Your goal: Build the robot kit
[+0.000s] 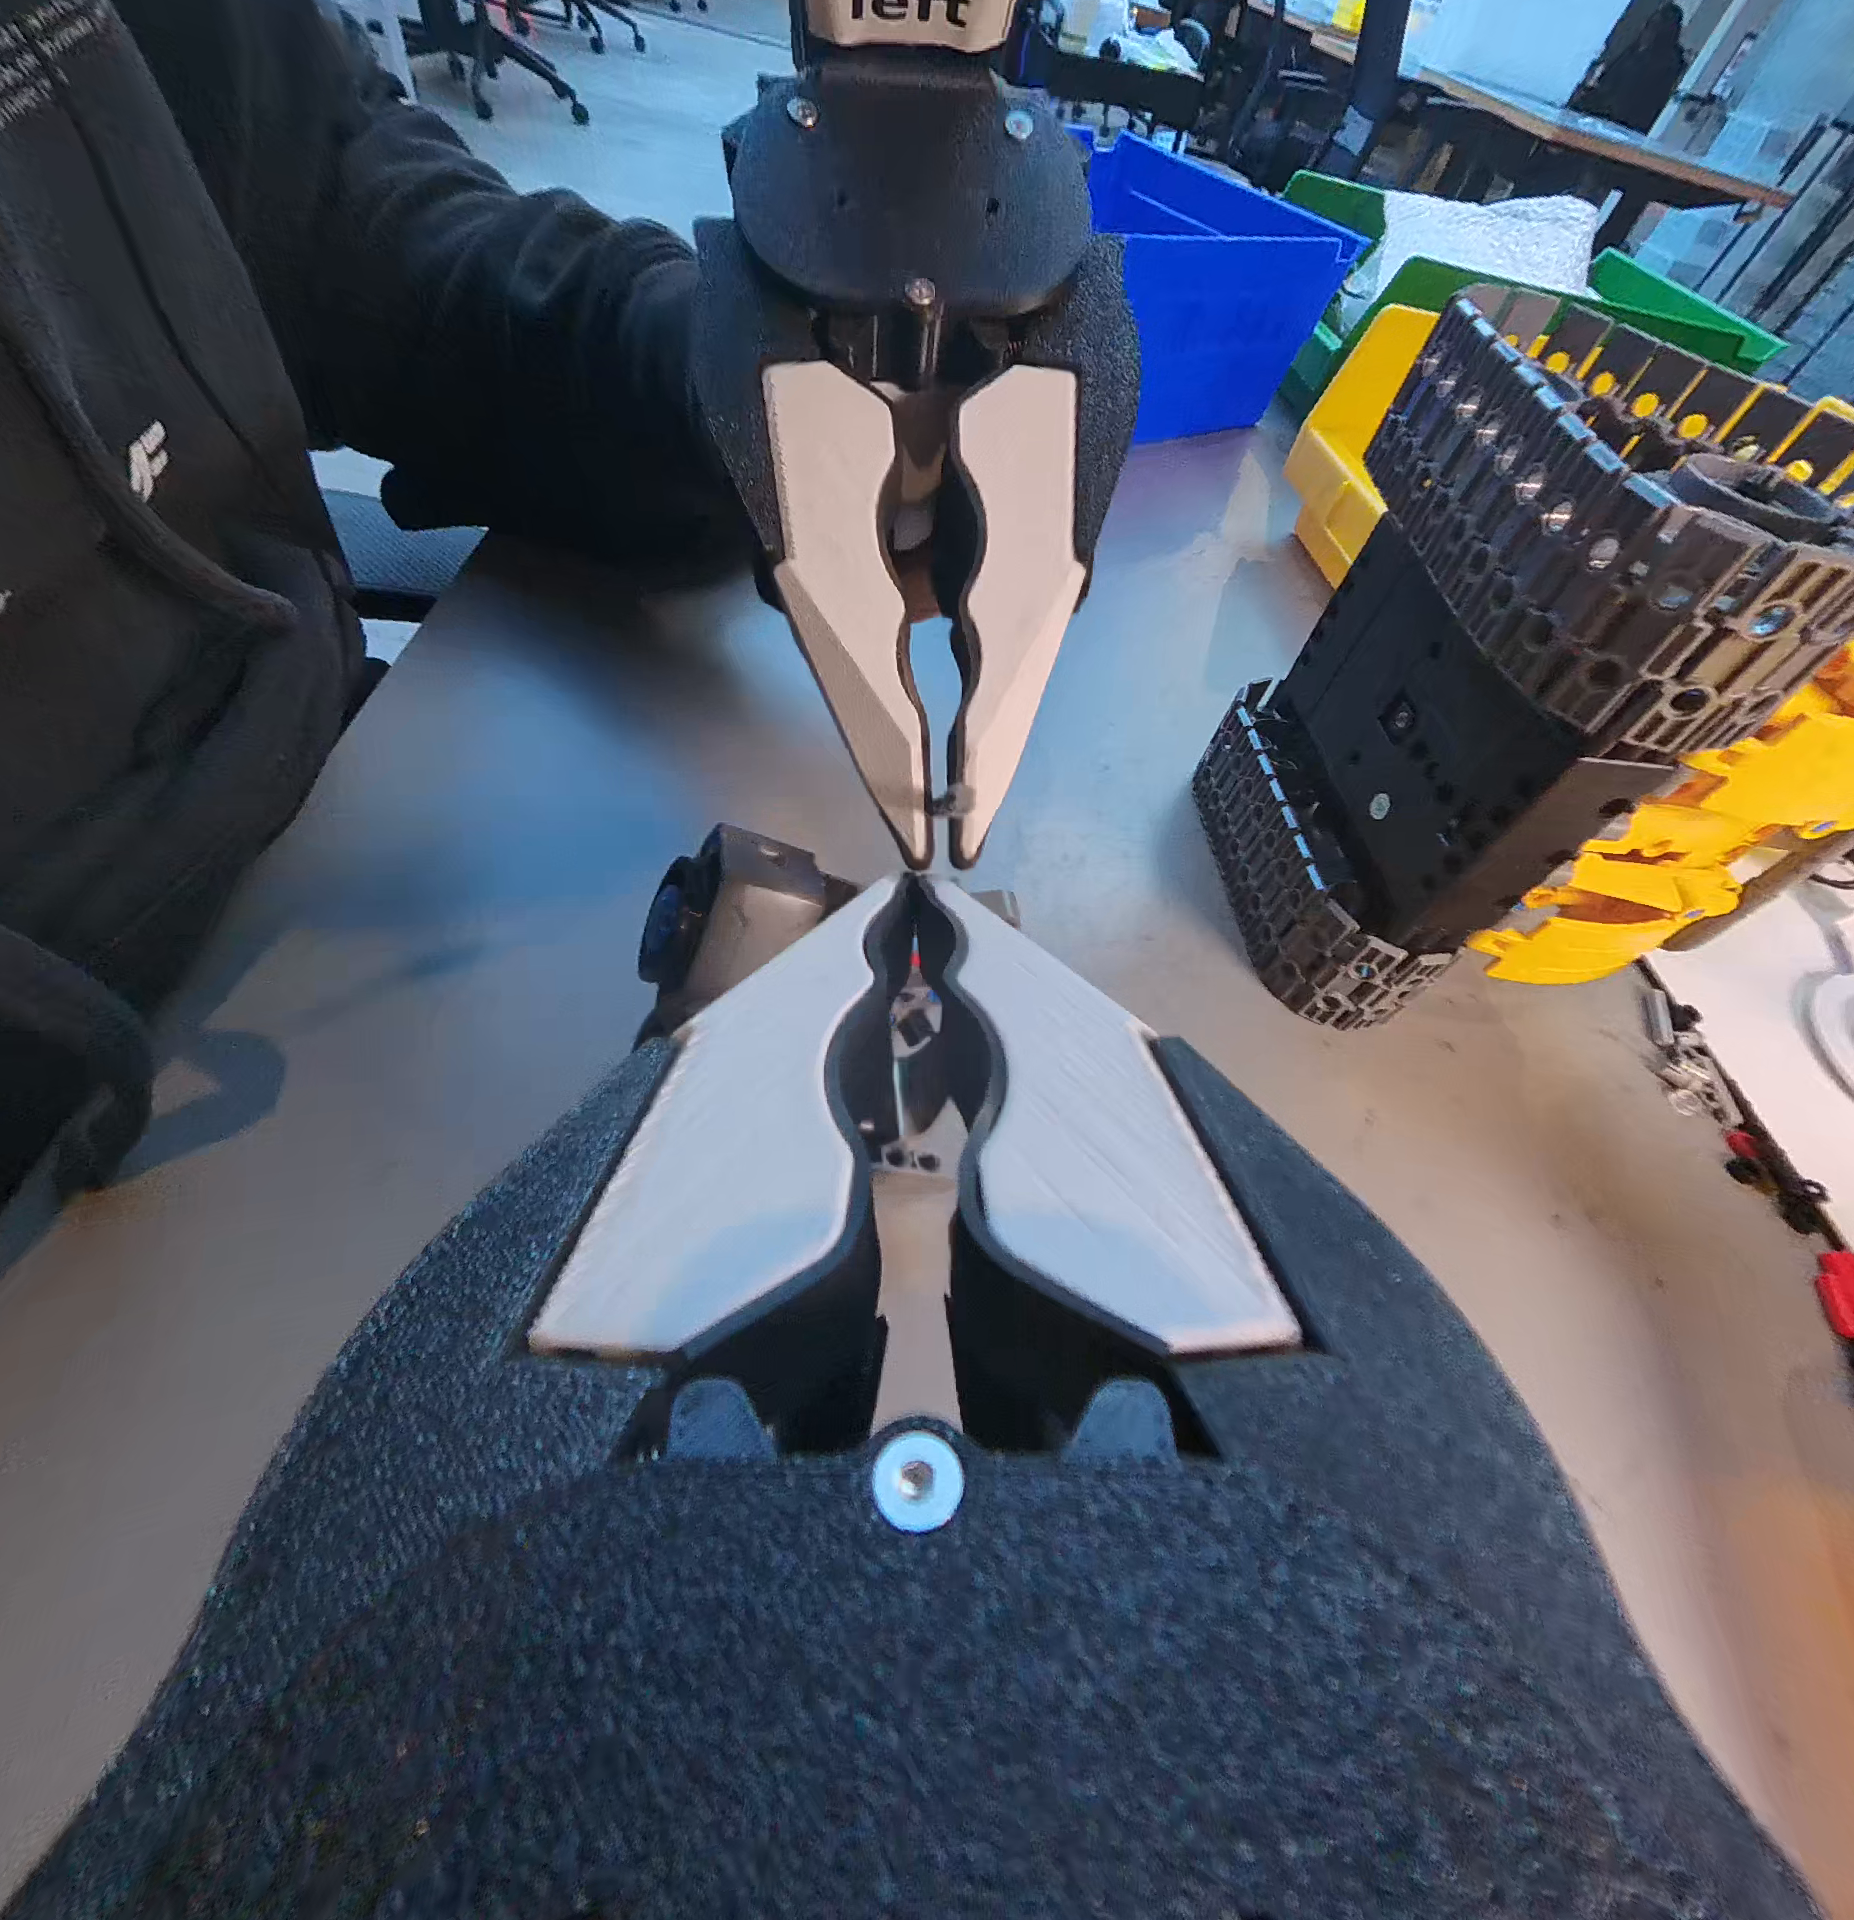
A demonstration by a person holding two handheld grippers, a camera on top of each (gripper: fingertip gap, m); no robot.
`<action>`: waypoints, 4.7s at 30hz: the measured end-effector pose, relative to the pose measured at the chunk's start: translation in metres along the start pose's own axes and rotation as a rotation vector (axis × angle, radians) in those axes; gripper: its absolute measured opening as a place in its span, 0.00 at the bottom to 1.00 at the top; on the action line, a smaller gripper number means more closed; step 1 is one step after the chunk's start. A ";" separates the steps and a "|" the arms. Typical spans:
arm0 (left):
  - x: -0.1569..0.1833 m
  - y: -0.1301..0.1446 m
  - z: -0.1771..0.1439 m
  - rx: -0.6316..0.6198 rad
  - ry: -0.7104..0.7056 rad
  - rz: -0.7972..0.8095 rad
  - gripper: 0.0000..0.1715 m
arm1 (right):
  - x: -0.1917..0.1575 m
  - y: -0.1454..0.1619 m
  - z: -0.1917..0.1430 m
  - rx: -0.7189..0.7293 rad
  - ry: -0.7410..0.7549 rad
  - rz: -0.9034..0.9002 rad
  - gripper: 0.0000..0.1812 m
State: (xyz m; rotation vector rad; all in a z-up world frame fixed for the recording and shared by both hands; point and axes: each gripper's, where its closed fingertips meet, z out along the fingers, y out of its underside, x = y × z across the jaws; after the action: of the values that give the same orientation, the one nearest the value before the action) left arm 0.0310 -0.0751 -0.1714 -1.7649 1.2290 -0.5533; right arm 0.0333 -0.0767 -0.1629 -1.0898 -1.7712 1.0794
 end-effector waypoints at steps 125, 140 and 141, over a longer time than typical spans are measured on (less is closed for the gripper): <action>-0.009 0.018 0.025 -0.581 0.131 0.203 0.09 | 0.009 0.025 -0.023 -0.014 -0.014 0.106 0.02; -0.010 0.007 0.021 0.078 0.078 -0.126 0.08 | 0.010 0.017 -0.021 0.033 -0.015 0.137 0.02; -0.010 0.007 0.021 0.079 0.080 -0.122 0.08 | 0.010 0.016 -0.021 0.030 -0.017 0.136 0.02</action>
State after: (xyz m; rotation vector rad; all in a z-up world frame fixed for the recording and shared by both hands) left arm 0.0391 -0.0585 -0.1865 -1.7734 1.1436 -0.7398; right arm 0.0532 -0.0579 -0.1692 -1.1999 -1.7090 1.1957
